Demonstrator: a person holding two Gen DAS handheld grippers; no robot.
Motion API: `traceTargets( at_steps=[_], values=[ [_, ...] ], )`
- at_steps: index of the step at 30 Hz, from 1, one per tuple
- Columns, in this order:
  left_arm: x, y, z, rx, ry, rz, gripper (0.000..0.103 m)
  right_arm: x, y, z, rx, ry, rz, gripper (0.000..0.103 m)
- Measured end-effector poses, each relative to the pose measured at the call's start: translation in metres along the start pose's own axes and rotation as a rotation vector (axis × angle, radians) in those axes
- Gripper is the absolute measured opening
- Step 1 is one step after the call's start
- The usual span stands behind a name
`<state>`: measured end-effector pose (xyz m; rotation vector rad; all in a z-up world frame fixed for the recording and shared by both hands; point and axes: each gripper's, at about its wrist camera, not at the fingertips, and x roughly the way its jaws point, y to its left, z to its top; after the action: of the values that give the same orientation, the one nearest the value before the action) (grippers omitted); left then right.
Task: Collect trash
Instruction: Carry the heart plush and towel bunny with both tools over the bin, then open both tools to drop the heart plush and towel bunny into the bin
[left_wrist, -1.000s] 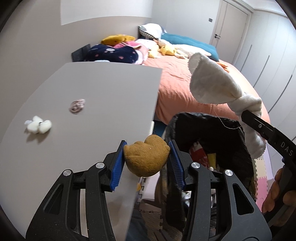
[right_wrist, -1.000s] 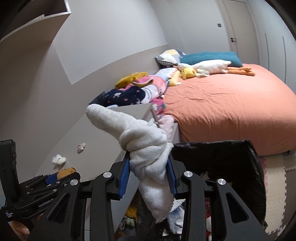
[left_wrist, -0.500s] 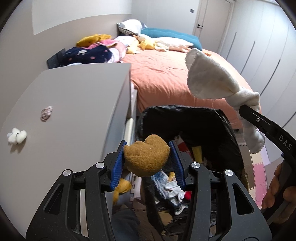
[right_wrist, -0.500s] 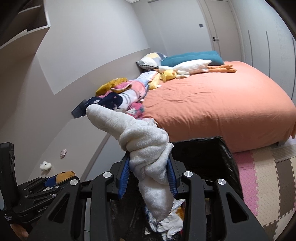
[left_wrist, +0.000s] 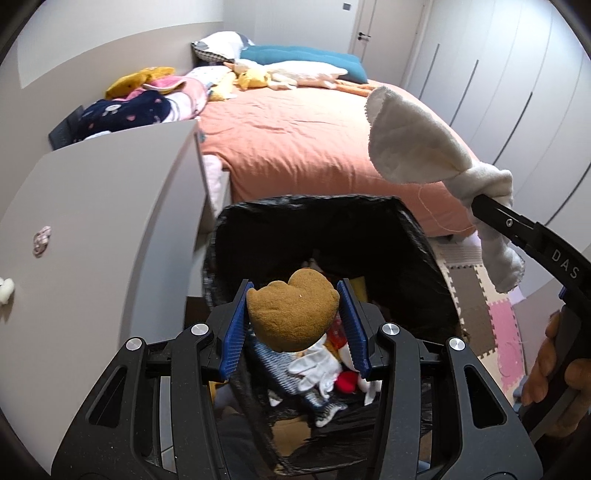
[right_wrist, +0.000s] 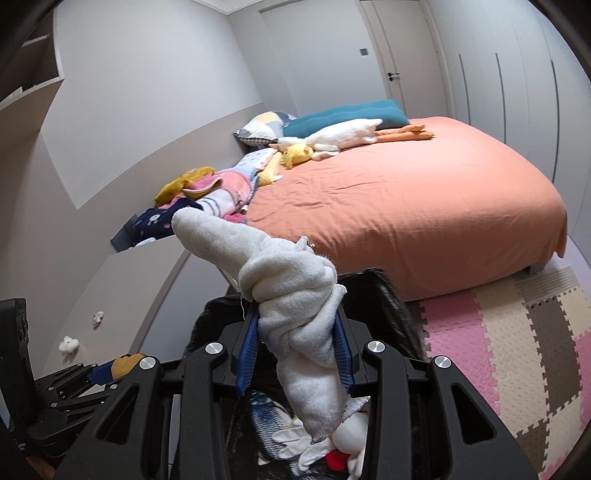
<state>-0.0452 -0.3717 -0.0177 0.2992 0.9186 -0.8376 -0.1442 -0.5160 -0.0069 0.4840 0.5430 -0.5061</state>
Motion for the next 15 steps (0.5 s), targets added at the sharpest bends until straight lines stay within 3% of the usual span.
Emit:
traceTargets(
  at_steps=[15],
  values=[
    [0.02, -0.017, -0.004, 0.033, 0.051, -0.047, 0.046, 0.002, -0.012, -0.006, 0.007, 0.019, -0.041, 0.038]
  ],
)
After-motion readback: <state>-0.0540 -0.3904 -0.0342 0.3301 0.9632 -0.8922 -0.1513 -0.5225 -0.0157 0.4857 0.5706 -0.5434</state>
